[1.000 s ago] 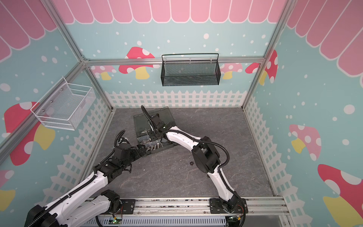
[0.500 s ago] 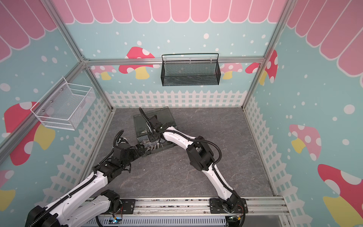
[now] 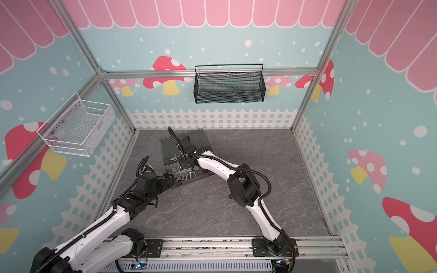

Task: Sort the screws and nuts into containers
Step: 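Open the right gripper to drop the hex nut in, then move the right gripper back down over the nut pile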

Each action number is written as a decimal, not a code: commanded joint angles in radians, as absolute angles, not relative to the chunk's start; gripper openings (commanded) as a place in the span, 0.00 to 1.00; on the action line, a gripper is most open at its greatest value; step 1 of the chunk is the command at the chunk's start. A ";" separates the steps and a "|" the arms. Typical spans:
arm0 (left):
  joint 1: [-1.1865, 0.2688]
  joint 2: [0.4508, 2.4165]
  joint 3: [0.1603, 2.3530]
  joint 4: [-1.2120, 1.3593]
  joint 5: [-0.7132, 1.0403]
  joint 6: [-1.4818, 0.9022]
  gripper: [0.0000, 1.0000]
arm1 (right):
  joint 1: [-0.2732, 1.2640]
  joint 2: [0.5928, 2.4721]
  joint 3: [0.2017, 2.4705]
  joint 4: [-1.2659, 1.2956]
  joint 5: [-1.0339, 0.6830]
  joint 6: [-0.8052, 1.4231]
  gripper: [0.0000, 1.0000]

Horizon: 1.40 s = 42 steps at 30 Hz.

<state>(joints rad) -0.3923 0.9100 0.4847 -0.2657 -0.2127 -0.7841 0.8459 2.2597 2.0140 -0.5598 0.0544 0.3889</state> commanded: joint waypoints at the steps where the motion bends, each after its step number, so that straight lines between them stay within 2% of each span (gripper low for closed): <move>1: -0.382 0.893 0.491 -0.280 -0.210 -0.811 1.00 | 0.851 2.147 1.934 -0.564 0.105 0.381 0.39; 8: -0.377 0.892 0.498 -0.287 -0.216 -0.812 1.00 | 0.849 1.857 1.532 -0.444 0.191 0.456 0.39; 14: -0.374 0.892 0.500 -0.277 -0.214 -0.811 1.00 | 0.824 1.609 1.196 -0.437 0.259 0.584 0.40; 20: -0.373 0.902 0.495 -0.254 -0.197 -0.813 1.00 | 0.758 1.397 0.949 -0.494 0.253 0.729 0.40; 24: -0.373 0.905 0.494 -0.255 -0.191 -0.813 1.00 | 0.663 1.290 0.832 -0.526 0.179 0.781 0.42; 27: -0.373 0.900 0.492 -0.254 -0.193 -0.813 1.00 | 0.570 1.237 0.762 -0.538 0.117 0.788 0.43; 32: -0.374 0.893 0.492 -0.256 -0.194 -0.812 1.00 | 0.467 1.221 0.716 -0.591 0.105 0.791 0.43; 42: -0.373 0.911 0.497 -0.250 -0.189 -0.809 1.00 | 0.403 1.226 0.640 -0.595 0.085 0.800 0.42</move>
<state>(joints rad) -0.3798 0.9058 0.4847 -0.2646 -0.1913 -0.7895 0.4088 1.2308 0.6514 -0.5846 0.1028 0.7830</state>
